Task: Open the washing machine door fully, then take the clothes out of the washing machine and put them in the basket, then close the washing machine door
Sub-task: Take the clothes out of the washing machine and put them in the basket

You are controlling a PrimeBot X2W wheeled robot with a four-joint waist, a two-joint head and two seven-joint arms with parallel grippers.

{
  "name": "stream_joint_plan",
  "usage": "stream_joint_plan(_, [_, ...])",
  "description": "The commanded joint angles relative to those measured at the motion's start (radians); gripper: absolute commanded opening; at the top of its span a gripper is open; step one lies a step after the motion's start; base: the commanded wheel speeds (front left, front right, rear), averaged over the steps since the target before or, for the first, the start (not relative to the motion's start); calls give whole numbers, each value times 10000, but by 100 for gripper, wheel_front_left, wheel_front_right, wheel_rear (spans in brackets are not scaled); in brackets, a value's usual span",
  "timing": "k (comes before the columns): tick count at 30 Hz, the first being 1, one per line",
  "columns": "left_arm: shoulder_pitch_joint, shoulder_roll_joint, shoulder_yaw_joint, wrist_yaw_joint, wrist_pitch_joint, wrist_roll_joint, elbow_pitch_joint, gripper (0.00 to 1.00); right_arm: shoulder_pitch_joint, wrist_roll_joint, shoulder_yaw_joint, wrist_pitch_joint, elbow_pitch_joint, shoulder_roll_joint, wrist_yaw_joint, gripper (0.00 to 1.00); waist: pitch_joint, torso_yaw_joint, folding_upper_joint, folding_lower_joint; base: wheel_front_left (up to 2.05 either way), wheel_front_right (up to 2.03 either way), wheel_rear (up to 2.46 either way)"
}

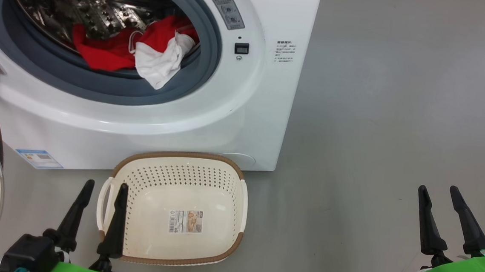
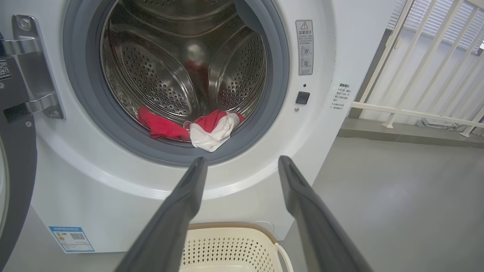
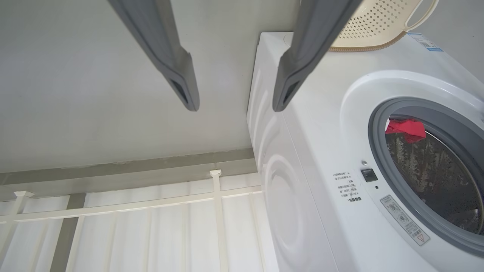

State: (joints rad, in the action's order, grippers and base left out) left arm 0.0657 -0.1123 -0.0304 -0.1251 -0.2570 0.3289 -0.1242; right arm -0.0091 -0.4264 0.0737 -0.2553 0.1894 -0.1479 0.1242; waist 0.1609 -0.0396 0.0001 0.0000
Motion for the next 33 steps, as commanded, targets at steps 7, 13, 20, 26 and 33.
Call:
stream_joint_plan(7, [263, -76, 396, -56, -48, -39, 236, 100, -278, 88, -237, -65, -259, -144, 65, 100, 56, 18, -1, 0, 0, 0, 0])
stream_joint_plan(13, [277, -66, 367, -56, -48, 28, 214, 100, -285, 96, -229, -65, -288, -153, 65, 100, 108, 42, -1, 0, 0, 0, 0])
stream_joint_plan(20, [437, -53, 368, -56, -48, -120, -40, 100, -330, 94, -279, -65, -301, -139, 65, 100, 247, 50, -1, 0, 0, 0, 0])
stream_joint_plan(26, [1434, -53, 529, -56, -48, -467, -844, 100, -503, 94, -351, -65, -357, -110, 65, 100, 717, 26, -1, 0, 0, 0, 0])
stream_joint_plan(33, [3190, -332, 278, -56, -48, -713, -1981, 100, -739, 82, -478, -65, -387, 11, 65, 100, 1319, -140, -1, 0, 0, 0, 0])
